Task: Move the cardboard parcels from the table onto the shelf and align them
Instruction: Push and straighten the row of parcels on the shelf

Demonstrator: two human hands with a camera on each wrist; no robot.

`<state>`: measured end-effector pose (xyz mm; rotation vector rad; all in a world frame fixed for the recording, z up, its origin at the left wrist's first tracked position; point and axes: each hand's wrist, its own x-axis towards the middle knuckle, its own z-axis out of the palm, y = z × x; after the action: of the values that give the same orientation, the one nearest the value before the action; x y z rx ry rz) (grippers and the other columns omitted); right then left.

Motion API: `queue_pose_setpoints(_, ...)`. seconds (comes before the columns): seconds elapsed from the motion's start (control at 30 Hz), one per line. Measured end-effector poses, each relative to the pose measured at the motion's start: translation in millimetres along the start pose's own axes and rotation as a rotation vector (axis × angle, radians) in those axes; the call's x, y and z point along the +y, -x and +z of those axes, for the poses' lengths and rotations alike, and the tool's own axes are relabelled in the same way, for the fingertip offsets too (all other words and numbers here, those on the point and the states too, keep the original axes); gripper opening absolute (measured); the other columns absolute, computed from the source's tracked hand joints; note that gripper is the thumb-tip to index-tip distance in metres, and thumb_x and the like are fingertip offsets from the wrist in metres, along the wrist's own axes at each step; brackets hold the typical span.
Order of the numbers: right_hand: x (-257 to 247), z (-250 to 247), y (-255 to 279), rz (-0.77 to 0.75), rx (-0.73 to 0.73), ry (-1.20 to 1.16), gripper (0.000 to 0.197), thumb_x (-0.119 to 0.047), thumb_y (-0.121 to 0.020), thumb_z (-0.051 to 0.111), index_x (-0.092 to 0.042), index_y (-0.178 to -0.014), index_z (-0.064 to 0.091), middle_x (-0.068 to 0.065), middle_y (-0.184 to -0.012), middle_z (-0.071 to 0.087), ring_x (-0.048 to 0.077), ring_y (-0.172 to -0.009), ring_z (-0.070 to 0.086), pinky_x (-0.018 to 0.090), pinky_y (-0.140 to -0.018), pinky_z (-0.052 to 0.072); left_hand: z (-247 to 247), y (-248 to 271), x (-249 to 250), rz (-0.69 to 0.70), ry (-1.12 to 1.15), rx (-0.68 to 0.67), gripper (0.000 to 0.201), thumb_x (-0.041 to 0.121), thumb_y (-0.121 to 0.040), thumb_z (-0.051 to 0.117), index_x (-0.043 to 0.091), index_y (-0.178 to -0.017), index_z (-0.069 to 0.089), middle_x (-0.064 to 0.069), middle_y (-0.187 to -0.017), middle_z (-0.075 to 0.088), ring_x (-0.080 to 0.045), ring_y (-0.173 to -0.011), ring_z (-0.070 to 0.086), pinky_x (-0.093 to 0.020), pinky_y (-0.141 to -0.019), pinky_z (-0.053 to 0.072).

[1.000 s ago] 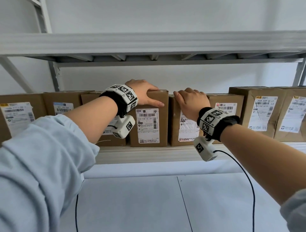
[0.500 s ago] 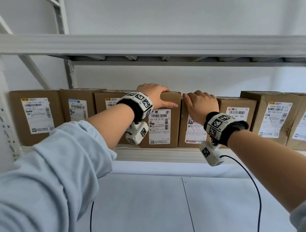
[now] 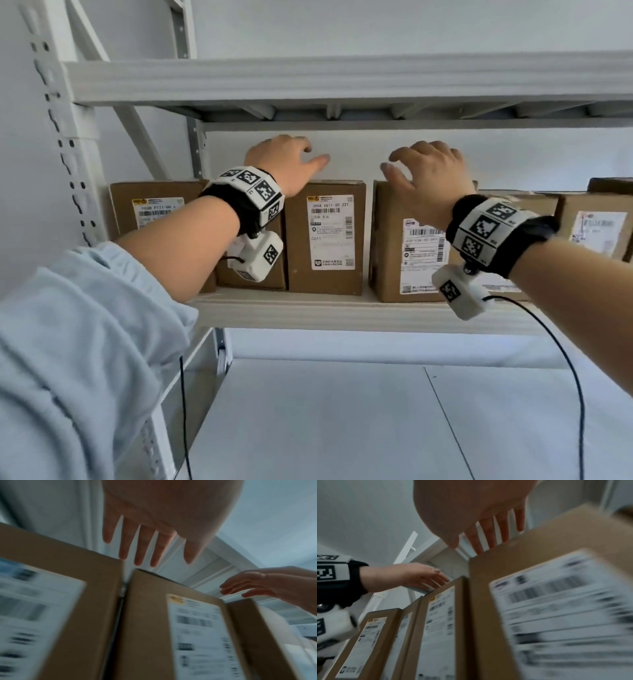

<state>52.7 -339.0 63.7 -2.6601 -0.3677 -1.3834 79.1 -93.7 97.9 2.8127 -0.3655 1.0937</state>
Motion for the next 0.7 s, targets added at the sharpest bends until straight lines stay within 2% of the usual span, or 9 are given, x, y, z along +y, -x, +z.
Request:
queue_pose_setpoints(0.07, -37.5, 17.6, -15.3, 0.012, -0.170, 0.016, 0.056, -0.060, -0.099, 0.033, -0.023, -0.135, 0.055, 0.009, -0.139, 0.055, 0.031, -0.131, 0.044, 0.046, -0.108, 0.031, 3.0, -5.2, -31.0, -0.014, -0.040, -0.184, 0.091, 0.088, -0.082, 0.025, 0.027, -0.146, 0.044, -0.006, -0.151, 0.046, -0.029, -0.132, 0.048, -0.042, -0.101, 0.044)
queue_pose_setpoints(0.13, -66.9, 33.9, -32.9, 0.020, -0.300, 0.060, 0.066, -0.070, -0.094, 0.030, -0.028, -0.141, 0.048, 0.007, -0.146, 0.049, 0.030, -0.135, 0.041, 0.048, -0.111, 0.028, 5.2, -9.9, -54.3, 0.007, -0.047, -0.346, 0.112, 0.100, -0.065, 0.025, 0.030, -0.151, 0.035, -0.007, -0.156, 0.038, -0.030, -0.138, 0.042, -0.044, -0.107, 0.040)
queue_pose_setpoints(0.23, -91.6, 46.7, -54.7, 0.043, -0.405, 0.218, 0.087, -0.088, -0.080, 0.026, -0.032, -0.143, 0.044, 0.006, -0.145, 0.049, 0.033, -0.134, 0.041, 0.052, -0.110, 0.026, 4.8, -16.5, -77.0, 0.045, -0.075, -0.463, 0.126, 0.101, -0.049, 0.040, 0.033, -0.154, 0.026, -0.003, -0.160, 0.032, -0.028, -0.142, 0.035, -0.046, -0.113, 0.034)
queue_pose_setpoints(0.3, -97.6, 49.2, -63.1, 0.061, -0.500, 0.254, 0.090, -0.092, -0.073, 0.026, -0.033, -0.137, 0.049, 0.005, -0.132, 0.057, 0.032, -0.121, 0.051, 0.050, -0.104, 0.034, 7.2, -20.0, -87.5, 0.073, -0.092, -0.527, 0.126, 0.094, -0.050, 0.049, 0.029, -0.155, 0.024, 0.000, -0.160, 0.031, -0.027, -0.143, 0.035, -0.044, -0.115, 0.032)
queue_pose_setpoints(0.37, -96.5, 49.8, -64.7, 0.070, -0.580, 0.211, 0.084, -0.093, -0.072, 0.030, -0.033, -0.127, 0.052, 0.001, -0.111, 0.063, 0.027, -0.103, 0.057, 0.044, -0.092, 0.043, 12.0, -21.8, -93.7, 0.100, -0.069, -0.578, 0.124, 0.090, -0.054, 0.058, 0.027, -0.155, 0.024, 0.001, -0.160, 0.033, -0.025, -0.142, 0.037, -0.042, -0.115, 0.032)
queue_pose_setpoints(0.43, -92.4, 47.5, -62.4, 0.060, -0.579, 0.169, 0.081, -0.093, -0.072, 0.036, -0.034, -0.127, 0.049, -0.002, -0.104, 0.064, 0.024, -0.096, 0.058, 0.039, -0.085, 0.047, 14.7, -25.0, -98.1, 0.091, -0.041, -0.587, 0.130, 0.090, -0.050, 0.062, 0.029, -0.157, 0.019, 0.002, -0.161, 0.028, -0.025, -0.144, 0.034, -0.042, -0.116, 0.029)
queue_pose_setpoints(0.5, -87.0, 45.4, -57.8, 0.019, -0.558, 0.181, 0.081, -0.092, -0.073, 0.040, -0.036, -0.131, 0.046, -0.003, -0.111, 0.065, 0.023, -0.100, 0.059, 0.037, -0.085, 0.047, 14.6, -28.9, -98.7, 0.072, -0.022, -0.613, 0.144, 0.097, -0.036, 0.060, 0.033, -0.157, 0.016, 0.003, -0.163, 0.023, -0.026, -0.147, 0.027, -0.046, -0.120, 0.024)
queue_pose_setpoints(0.57, -81.4, 43.1, -53.7, -0.041, -0.552, 0.208, 0.082, -0.092, -0.073, 0.039, -0.038, -0.135, 0.042, -0.004, -0.118, 0.063, 0.023, -0.105, 0.059, 0.038, -0.086, 0.046, 15.0, -33.0, -96.0, 0.065, -0.009, -0.647, 0.151, 0.100, -0.024, 0.057, 0.032, -0.155, 0.022, 0.001, -0.161, 0.029, -0.027, -0.146, 0.030, -0.049, -0.119, 0.025)
queue_pose_setpoints(0.7, -72.0, 37.3, -49.0, -0.094, -0.535, 0.214, 0.082, -0.091, -0.076, 0.037, -0.039, -0.138, 0.041, -0.005, -0.123, 0.062, 0.025, -0.111, 0.058, 0.039, -0.091, 0.045, 15.9, -38.3, -91.2, 0.045, 0.075, -0.625, 0.121, 0.085, -0.040, 0.066, 0.030, -0.146, 0.040, -0.001, -0.143, 0.050, -0.022, -0.123, 0.049, -0.037, -0.104, 0.040)
